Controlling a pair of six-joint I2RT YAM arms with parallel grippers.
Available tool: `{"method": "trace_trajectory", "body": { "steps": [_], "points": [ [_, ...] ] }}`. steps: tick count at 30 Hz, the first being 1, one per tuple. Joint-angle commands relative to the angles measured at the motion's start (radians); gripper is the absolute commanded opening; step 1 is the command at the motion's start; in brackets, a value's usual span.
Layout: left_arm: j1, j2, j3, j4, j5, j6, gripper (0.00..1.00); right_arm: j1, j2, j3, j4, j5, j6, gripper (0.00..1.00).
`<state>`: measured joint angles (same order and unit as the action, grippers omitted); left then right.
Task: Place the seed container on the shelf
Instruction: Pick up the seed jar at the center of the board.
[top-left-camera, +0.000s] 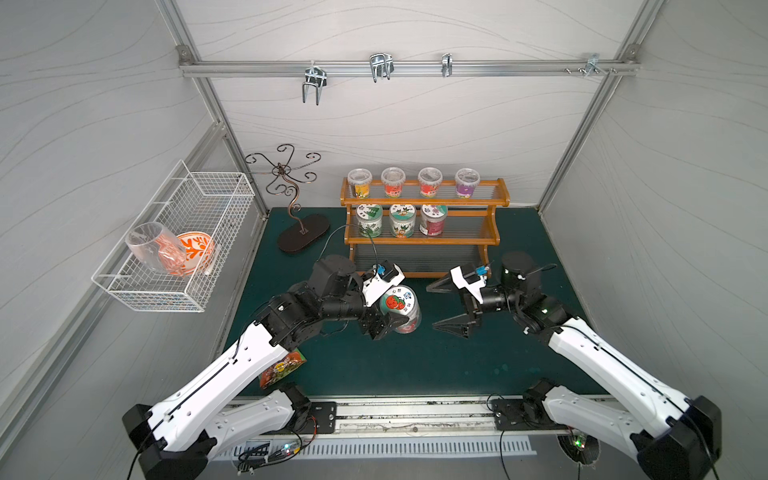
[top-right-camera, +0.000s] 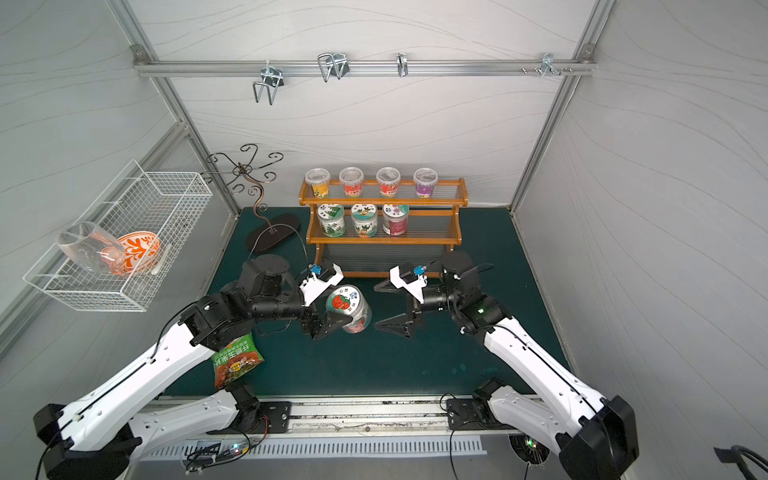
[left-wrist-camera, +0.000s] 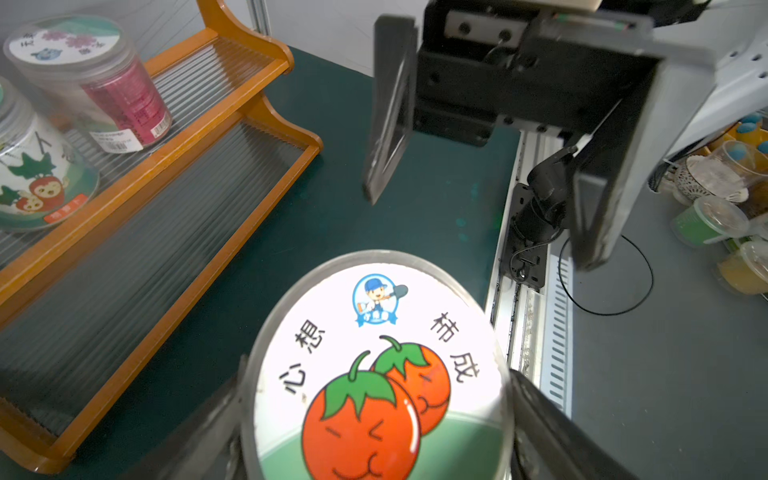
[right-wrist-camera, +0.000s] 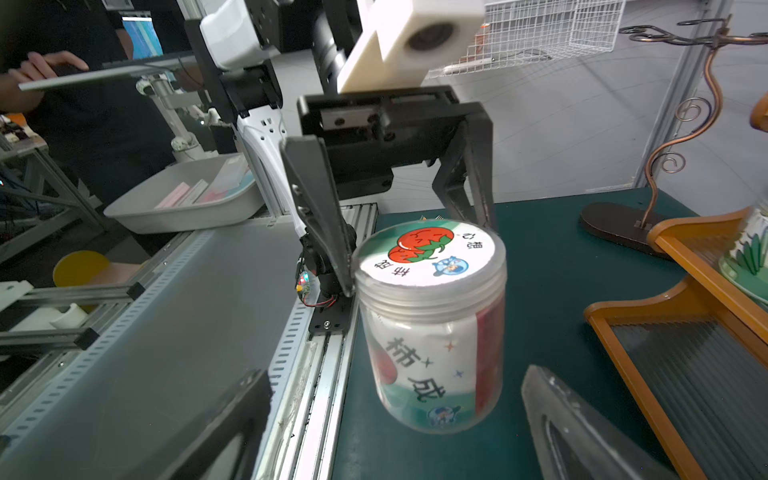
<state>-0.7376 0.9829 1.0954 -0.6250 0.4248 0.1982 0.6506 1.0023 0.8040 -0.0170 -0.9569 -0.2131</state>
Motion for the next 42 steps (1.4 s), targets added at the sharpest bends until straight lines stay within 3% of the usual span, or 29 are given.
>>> {"method": "trace_trajectory", "body": {
  "steps": [1, 12, 25, 32, 39, 42],
  "points": [
    [0.005, 0.013, 0.059, 0.031, 0.068, 0.047, 0.54, 0.063, 0.012, 0.003, 0.022, 0.148, -0.096, 0.99],
    [0.005, 0.054, 0.077, 0.059, 0.108, 0.061, 0.54, 0.102, 0.066, -0.008, 0.065, 0.212, -0.071, 0.99],
    [0.005, 0.073, 0.074, 0.112, 0.118, 0.087, 0.53, 0.133, 0.096, 0.017, 0.049, 0.114, -0.064, 0.99],
    [0.005, 0.079, 0.078, 0.149, 0.13, 0.084, 0.54, 0.143, 0.104, 0.027, 0.031, 0.215, -0.057, 0.99],
    [0.004, 0.085, 0.086, 0.158, 0.141, 0.074, 0.53, 0.146, 0.08, 0.017, 0.03, 0.227, -0.088, 0.99],
    [0.004, 0.087, 0.089, 0.154, 0.143, 0.075, 0.53, 0.146, 0.064, 0.015, 0.031, 0.222, -0.098, 0.83]
  ]
}}
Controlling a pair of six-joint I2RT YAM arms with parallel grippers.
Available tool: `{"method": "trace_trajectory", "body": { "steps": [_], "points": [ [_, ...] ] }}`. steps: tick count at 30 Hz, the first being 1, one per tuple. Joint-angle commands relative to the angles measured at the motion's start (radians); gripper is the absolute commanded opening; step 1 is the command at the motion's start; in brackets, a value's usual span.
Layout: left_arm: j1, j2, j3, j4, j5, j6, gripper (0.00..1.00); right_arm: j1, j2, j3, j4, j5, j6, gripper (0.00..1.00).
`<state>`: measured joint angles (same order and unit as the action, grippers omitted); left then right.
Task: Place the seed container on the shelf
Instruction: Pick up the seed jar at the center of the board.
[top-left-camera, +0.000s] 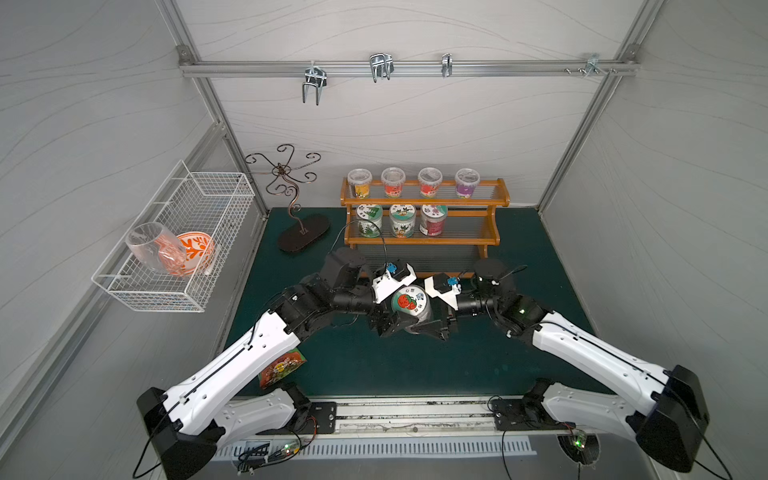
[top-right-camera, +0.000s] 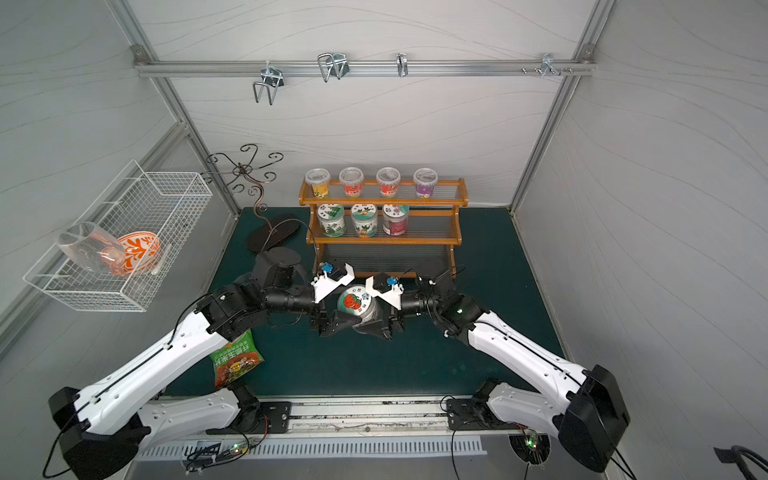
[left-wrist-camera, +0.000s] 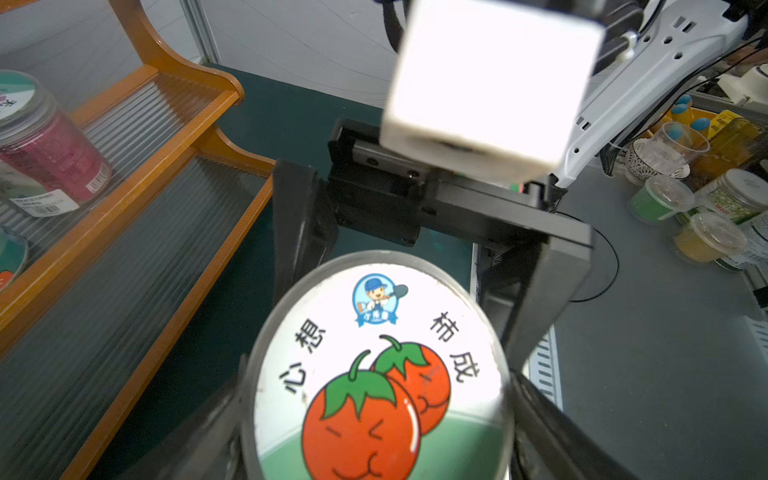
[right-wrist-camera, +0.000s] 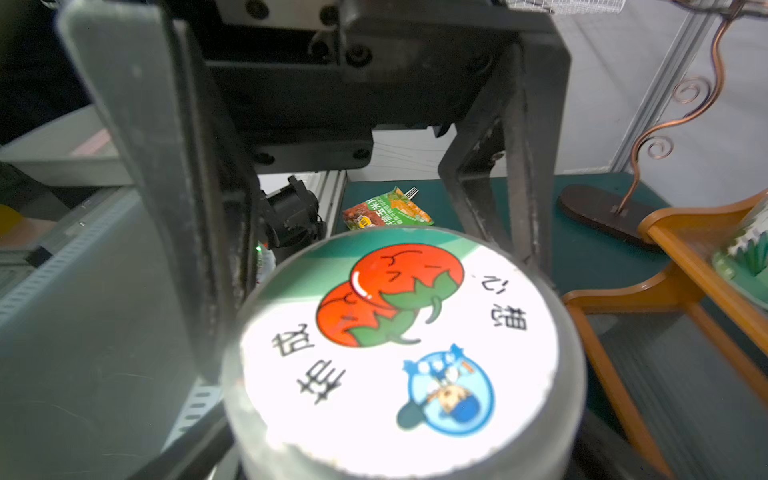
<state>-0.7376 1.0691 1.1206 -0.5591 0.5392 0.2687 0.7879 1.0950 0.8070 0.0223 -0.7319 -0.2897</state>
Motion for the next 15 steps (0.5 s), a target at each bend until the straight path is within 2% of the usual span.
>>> {"method": "trace_trajectory", "body": {
  "steps": [1, 5, 9, 12, 15],
  "points": [
    [0.005, 0.002, 0.064, 0.087, 0.028, 0.004, 0.53, 0.009, -0.033, 0.012, -0.008, -0.003, -0.023, 0.77],
    [0.006, 0.006, 0.066, 0.079, 0.024, 0.012, 0.54, 0.008, -0.038, 0.012, -0.022, -0.012, -0.029, 0.66],
    [0.005, 0.011, 0.07, 0.07, 0.017, 0.014, 0.58, 0.008, -0.043, 0.006, -0.025, -0.018, -0.031, 0.64],
    [0.005, 0.009, 0.068, 0.082, -0.005, 0.008, 0.75, 0.005, -0.057, -0.011, -0.008, -0.006, -0.031, 0.62],
    [0.005, -0.009, 0.061, 0.118, -0.054, -0.009, 0.89, -0.015, -0.074, -0.027, 0.006, 0.006, -0.021, 0.59]
  ]
}}
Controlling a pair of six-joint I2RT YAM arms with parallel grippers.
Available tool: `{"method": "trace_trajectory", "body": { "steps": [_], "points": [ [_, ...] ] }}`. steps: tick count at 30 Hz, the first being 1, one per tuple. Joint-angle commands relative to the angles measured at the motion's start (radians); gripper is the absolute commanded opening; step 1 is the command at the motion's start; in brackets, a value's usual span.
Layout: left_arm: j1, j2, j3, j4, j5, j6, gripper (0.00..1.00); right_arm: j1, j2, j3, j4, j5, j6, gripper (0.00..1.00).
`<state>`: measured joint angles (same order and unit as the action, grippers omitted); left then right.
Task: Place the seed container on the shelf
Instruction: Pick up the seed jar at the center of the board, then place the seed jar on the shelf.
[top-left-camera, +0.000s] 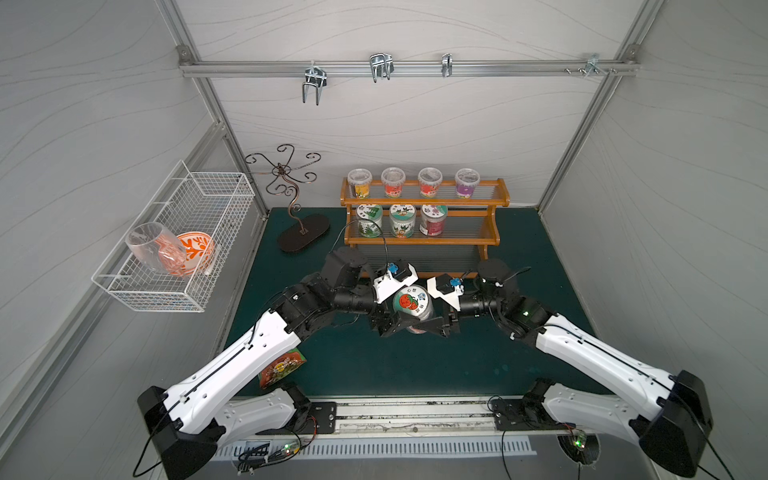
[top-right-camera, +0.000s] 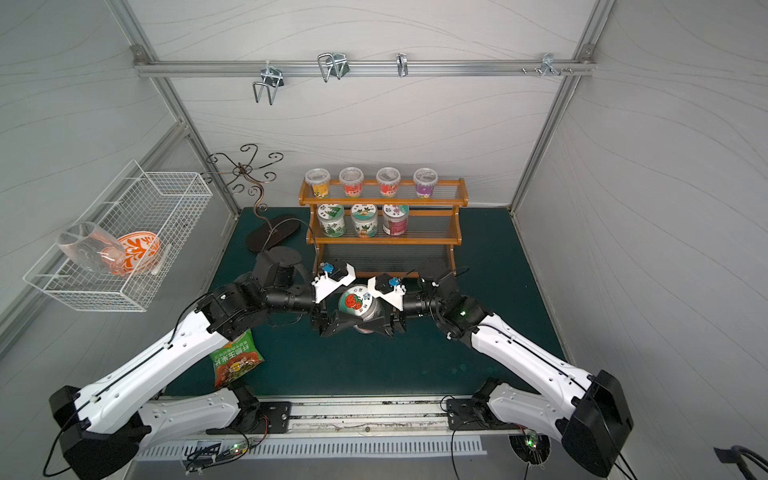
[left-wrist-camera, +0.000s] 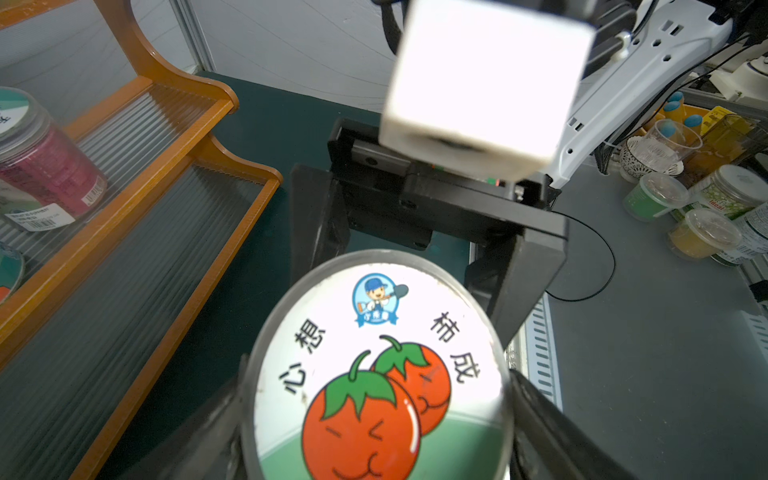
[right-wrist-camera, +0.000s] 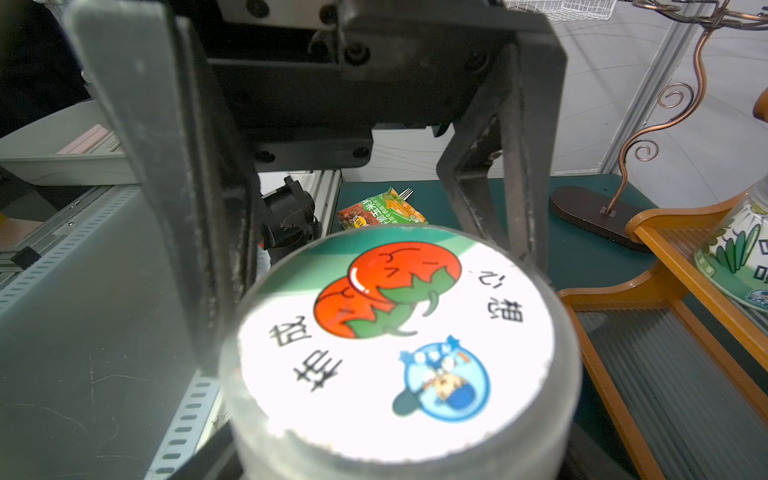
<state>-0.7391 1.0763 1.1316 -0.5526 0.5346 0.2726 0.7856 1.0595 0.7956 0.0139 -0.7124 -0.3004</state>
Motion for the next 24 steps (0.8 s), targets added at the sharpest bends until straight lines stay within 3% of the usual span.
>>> {"method": "trace_trajectory", "body": {
  "steps": [1, 5, 14, 24],
  "points": [
    [0.006, -0.025, 0.048, 0.122, -0.061, -0.014, 0.92, -0.027, -0.044, -0.021, 0.022, -0.016, -0.002, 0.58],
    [0.006, -0.076, 0.035, 0.189, -0.133, -0.038, 0.99, -0.11, -0.073, -0.057, 0.07, -0.022, 0.059, 0.55],
    [0.007, -0.162, -0.032, 0.269, -0.245, -0.074, 1.0, -0.266, -0.131, -0.123, 0.187, 0.102, 0.127, 0.54],
    [0.006, -0.221, -0.166, 0.327, -0.3, -0.188, 1.0, -0.414, -0.048, -0.151, 0.407, 0.241, 0.216, 0.55]
  ]
}}
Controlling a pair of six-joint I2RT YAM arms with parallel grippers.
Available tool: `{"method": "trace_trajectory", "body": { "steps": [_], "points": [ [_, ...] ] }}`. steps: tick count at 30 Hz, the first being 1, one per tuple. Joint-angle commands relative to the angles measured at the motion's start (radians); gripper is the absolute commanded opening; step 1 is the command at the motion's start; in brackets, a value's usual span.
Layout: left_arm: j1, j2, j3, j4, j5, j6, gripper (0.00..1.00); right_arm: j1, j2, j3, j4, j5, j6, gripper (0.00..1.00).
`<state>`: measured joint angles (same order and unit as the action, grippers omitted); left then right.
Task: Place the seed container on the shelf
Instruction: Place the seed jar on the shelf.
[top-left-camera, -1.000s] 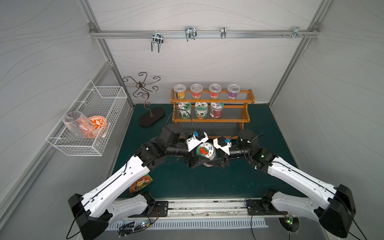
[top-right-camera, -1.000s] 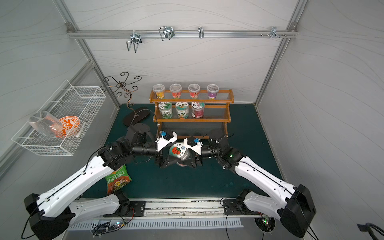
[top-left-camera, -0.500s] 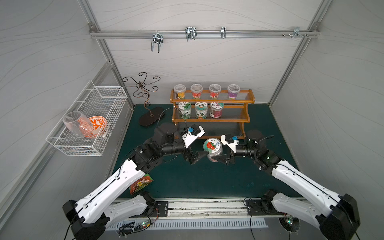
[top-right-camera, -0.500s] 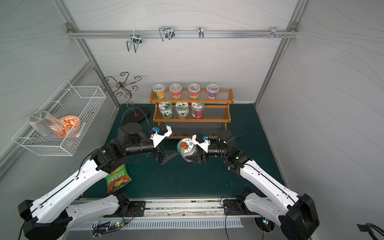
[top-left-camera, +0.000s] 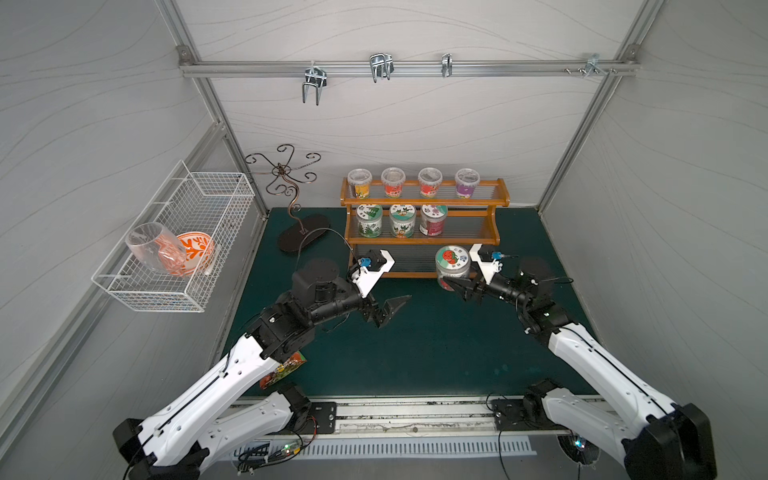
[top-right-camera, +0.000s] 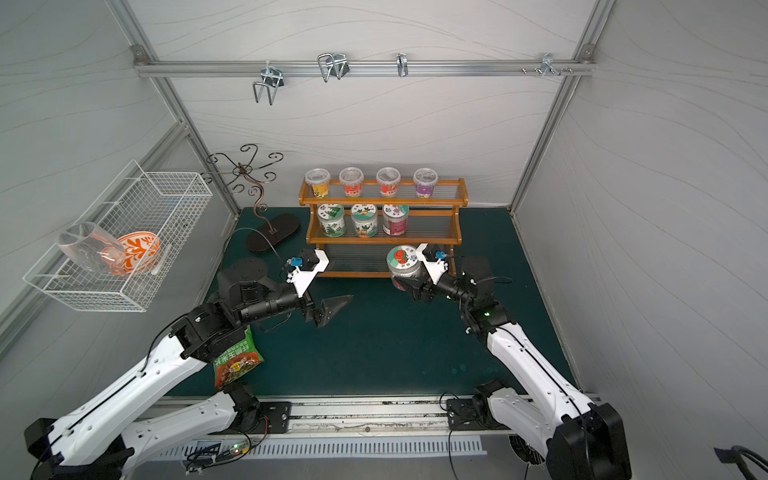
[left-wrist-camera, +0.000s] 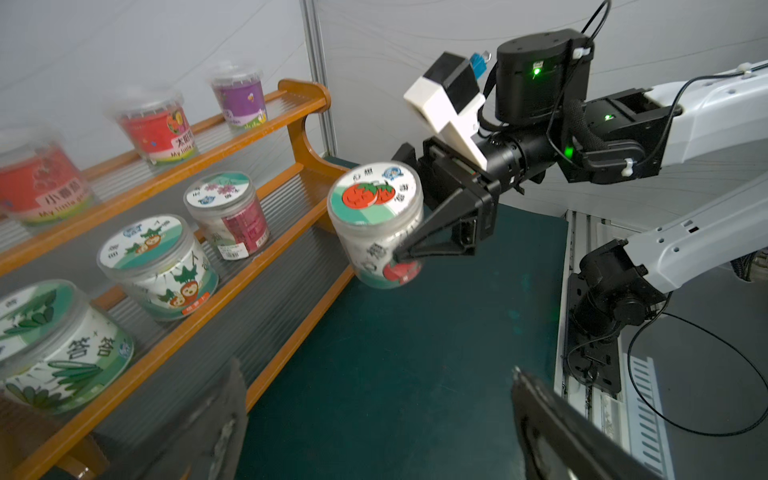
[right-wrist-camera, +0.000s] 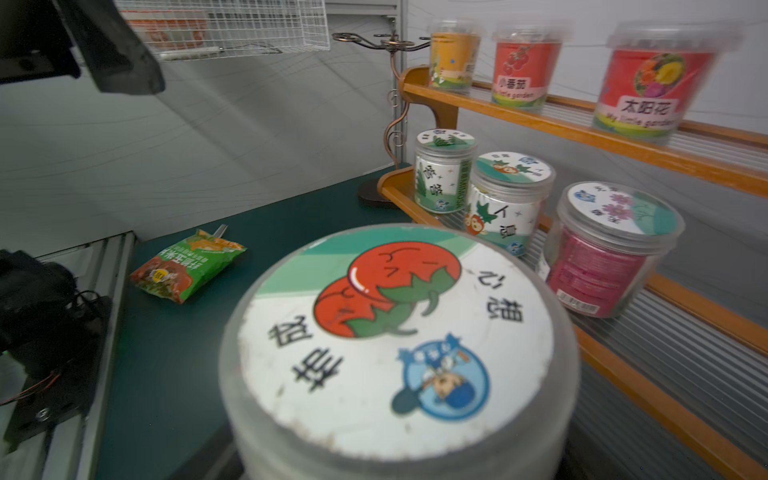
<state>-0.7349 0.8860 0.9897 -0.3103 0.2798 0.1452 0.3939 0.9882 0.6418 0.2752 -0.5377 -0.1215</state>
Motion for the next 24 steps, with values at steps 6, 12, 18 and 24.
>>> {"method": "trace_trajectory", "body": {
  "steps": [6, 12, 18, 24],
  "points": [
    [0.003, -0.089, -0.119, 0.148, -0.082, -0.112, 1.0, -0.072, 0.163, 0.028, 0.294, 0.156, 0.048, 0.56],
    [0.002, -0.105, -0.126, 0.12, -0.075, -0.109, 1.0, -0.098, 0.291, 0.07, 0.408, 0.273, 0.051, 0.58],
    [0.002, -0.106, -0.131, 0.107, -0.09, -0.093, 1.0, -0.147, 0.432, 0.139, 0.505, 0.279, 0.11, 0.59],
    [0.002, -0.105, -0.124, 0.105, -0.094, -0.074, 1.0, -0.169, 0.536, 0.198, 0.547, 0.321, 0.111, 0.58]
  ]
}}
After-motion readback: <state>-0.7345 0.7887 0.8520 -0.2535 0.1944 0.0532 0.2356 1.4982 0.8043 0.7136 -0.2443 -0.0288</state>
